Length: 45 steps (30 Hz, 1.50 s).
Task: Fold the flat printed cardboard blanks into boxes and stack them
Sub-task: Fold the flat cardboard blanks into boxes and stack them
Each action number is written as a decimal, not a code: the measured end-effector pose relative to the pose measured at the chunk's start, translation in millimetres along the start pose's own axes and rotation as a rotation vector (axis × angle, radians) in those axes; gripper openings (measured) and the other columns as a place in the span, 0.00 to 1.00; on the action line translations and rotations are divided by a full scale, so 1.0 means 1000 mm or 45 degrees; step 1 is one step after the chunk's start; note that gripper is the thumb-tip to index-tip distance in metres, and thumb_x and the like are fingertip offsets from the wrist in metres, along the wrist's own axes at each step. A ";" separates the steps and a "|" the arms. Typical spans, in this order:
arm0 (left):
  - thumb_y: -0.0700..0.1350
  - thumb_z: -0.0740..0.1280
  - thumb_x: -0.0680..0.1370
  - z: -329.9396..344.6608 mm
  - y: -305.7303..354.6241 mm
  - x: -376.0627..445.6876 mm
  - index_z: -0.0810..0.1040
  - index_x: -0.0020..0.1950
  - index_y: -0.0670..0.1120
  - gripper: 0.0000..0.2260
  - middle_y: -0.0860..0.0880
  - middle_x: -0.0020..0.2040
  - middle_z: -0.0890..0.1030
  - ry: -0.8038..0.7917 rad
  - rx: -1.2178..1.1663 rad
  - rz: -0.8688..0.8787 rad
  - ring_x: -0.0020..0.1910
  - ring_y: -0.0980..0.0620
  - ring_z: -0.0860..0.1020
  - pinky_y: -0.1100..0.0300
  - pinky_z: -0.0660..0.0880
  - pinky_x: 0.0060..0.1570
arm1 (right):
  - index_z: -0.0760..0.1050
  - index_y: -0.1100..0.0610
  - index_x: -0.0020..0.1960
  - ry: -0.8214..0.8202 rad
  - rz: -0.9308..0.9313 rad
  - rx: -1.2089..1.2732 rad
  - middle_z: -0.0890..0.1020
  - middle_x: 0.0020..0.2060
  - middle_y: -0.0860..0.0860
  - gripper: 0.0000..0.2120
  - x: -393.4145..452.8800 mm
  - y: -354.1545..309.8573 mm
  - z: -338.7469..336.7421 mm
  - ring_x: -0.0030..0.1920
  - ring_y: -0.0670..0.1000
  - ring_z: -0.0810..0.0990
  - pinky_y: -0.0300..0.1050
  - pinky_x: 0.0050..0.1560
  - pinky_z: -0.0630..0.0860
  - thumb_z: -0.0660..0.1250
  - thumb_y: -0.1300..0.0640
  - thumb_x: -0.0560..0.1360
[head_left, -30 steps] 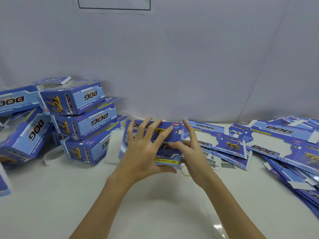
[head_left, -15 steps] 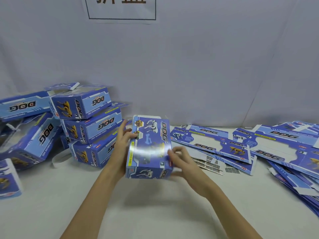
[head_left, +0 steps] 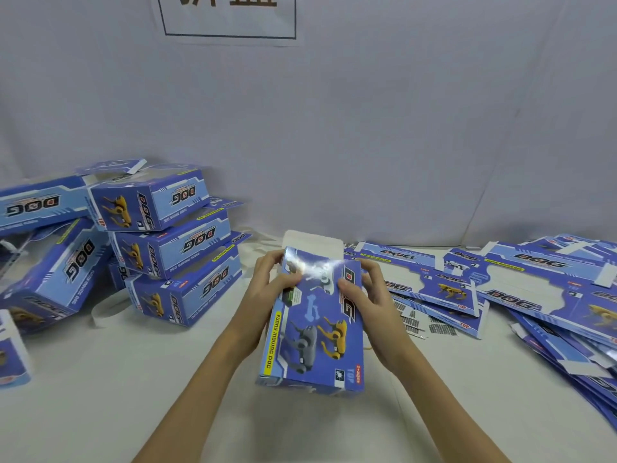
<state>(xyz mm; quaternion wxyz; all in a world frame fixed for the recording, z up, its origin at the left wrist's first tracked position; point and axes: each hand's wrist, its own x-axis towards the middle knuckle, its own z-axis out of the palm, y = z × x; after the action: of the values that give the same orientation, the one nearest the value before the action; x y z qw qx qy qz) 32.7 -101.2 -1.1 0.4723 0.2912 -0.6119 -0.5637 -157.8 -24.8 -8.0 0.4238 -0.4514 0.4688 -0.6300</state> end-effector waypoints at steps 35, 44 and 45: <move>0.56 0.71 0.80 0.011 0.027 -0.010 0.73 0.65 0.71 0.16 0.55 0.67 0.81 0.120 -0.213 0.247 0.60 0.48 0.84 0.53 0.85 0.48 | 0.70 0.28 0.69 -0.054 -0.322 -0.086 0.78 0.70 0.43 0.27 -0.009 -0.018 0.008 0.67 0.54 0.81 0.53 0.53 0.86 0.70 0.50 0.76; 0.42 0.62 0.83 0.024 0.038 -0.020 0.66 0.75 0.64 0.24 0.60 0.70 0.76 0.206 -0.259 0.642 0.67 0.54 0.79 0.60 0.82 0.51 | 0.60 0.43 0.83 0.034 -1.029 -0.705 0.56 0.85 0.49 0.30 -0.009 -0.011 0.018 0.84 0.51 0.57 0.28 0.71 0.67 0.66 0.46 0.84; 0.42 0.61 0.85 0.025 0.037 -0.020 0.64 0.77 0.61 0.23 0.62 0.70 0.76 0.231 -0.225 0.643 0.68 0.56 0.78 0.63 0.81 0.52 | 0.60 0.42 0.83 0.033 -1.008 -0.708 0.56 0.84 0.49 0.30 -0.007 -0.010 0.017 0.84 0.51 0.57 0.30 0.71 0.68 0.66 0.45 0.84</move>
<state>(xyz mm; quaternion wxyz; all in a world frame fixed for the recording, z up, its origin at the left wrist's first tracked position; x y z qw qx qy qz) 24.2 -65.8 31.3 0.6741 0.1365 -0.5689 -0.4510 -140.2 -19.3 3.0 0.0089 -0.6836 0.4169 -0.5991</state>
